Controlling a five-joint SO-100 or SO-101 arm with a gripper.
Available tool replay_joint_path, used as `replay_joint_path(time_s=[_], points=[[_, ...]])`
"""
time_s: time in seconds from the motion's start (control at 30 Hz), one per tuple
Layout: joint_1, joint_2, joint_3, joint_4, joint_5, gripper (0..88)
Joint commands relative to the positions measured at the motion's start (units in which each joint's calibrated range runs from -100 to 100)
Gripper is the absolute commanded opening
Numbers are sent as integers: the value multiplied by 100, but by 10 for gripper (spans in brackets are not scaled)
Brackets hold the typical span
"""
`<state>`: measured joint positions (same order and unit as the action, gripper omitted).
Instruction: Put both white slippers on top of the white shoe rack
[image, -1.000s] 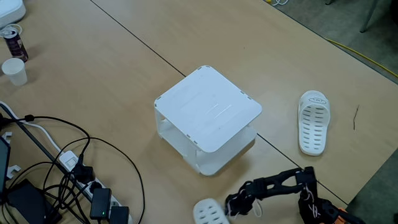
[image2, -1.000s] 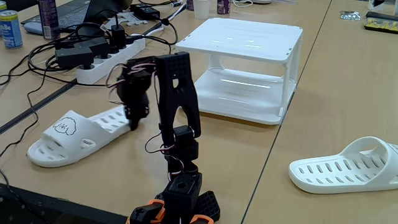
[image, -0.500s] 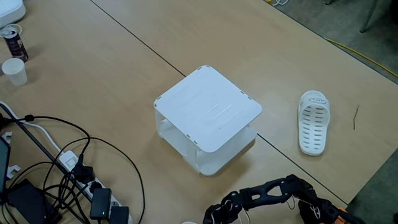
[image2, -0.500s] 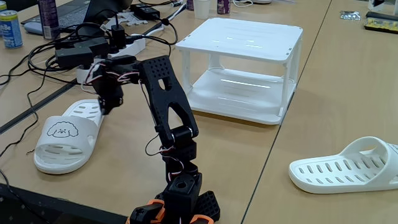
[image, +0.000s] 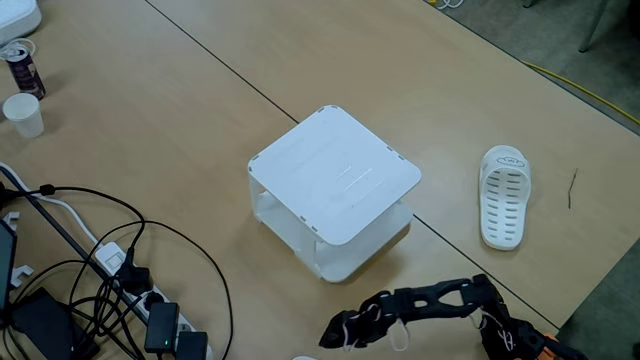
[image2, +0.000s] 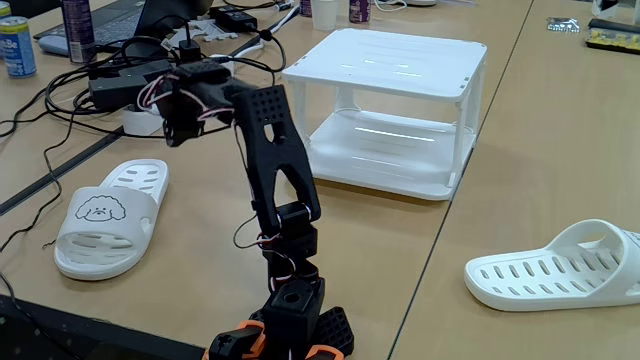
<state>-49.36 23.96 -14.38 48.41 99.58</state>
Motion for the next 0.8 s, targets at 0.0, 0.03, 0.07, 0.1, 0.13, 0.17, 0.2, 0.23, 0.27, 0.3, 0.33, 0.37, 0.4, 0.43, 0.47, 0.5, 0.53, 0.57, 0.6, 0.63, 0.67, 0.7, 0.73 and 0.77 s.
replay_joint_path(time_s=[0.0,0.03,0.07,0.1,0.13,0.17,0.2,0.23,0.27,0.3,0.33,0.37,0.4,0.43,0.47,0.5,0.53,0.57,0.6,0.63,0.67,0.7,0.73,0.77], points=[[-220,-1592,946,25,42,8],[-319,-1761,1144,25,42,8],[-417,-1904,1307,25,42,8],[-508,-2021,1433,16,42,8],[-606,-2131,1532,16,42,8],[-722,-2223,1622,16,42,8],[-837,-2299,1695,16,42,8],[-960,-2375,1794,16,42,8],[-1059,-2417,1893,16,42,8],[-1182,-2451,2001,8,42,8],[-1297,-2467,2074,-1,42,8],[-1412,-2467,2110,-18,42,8],[-1544,-2467,2110,-44,42,8],[-1676,-2467,2101,-44,42,8],[-1815,-2451,2092,-53,42,8],[-1963,-2417,2083,-53,42,8],[-2103,-2400,2083,-53,42,8],[-2243,-2392,2074,-53,42,8],[-2358,-2375,2074,-53,42,8],[-2457,-2324,2074,-53,42,8],[-2531,-2249,2046,-61,42,8],[-2588,-2173,1947,-61,42,8],[-2654,-2097,1812,-61,42,8],[-2728,-2021,1686,-61,42,8]])
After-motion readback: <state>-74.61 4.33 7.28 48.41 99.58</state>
